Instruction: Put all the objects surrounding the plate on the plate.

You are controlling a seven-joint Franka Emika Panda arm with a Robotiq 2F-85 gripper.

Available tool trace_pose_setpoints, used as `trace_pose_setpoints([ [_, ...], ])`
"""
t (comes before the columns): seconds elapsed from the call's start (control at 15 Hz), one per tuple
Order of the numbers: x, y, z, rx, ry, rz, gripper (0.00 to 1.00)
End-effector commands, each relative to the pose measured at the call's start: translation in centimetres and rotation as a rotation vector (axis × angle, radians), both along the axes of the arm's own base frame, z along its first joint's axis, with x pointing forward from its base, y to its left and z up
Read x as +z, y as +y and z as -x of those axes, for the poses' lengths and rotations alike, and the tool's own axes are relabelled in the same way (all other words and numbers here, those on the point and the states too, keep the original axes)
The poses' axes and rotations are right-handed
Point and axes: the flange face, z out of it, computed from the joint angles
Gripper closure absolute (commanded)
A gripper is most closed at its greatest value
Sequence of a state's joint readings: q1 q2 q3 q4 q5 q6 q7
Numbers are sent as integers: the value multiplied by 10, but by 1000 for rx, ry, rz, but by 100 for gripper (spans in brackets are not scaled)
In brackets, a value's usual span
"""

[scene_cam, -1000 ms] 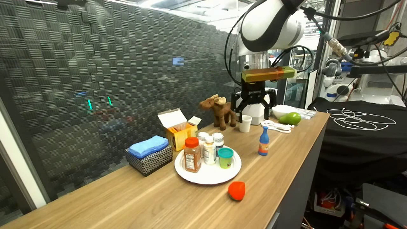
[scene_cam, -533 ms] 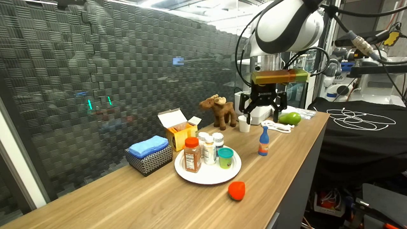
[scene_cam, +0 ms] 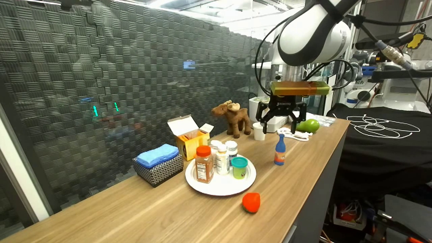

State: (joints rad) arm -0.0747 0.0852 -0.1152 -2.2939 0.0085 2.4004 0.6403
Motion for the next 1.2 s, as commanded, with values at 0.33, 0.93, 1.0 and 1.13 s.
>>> trace_pose_setpoints([
  [0.33, -1, 1, 4, -35, -22, -48, 26],
  [0.93, -3, 2, 6, -41, -14, -45, 90],
  [1.0, -3, 2, 7, -42, -15, -44, 91],
  [1.13, 1, 4, 7, -39, -16, -45, 87],
])
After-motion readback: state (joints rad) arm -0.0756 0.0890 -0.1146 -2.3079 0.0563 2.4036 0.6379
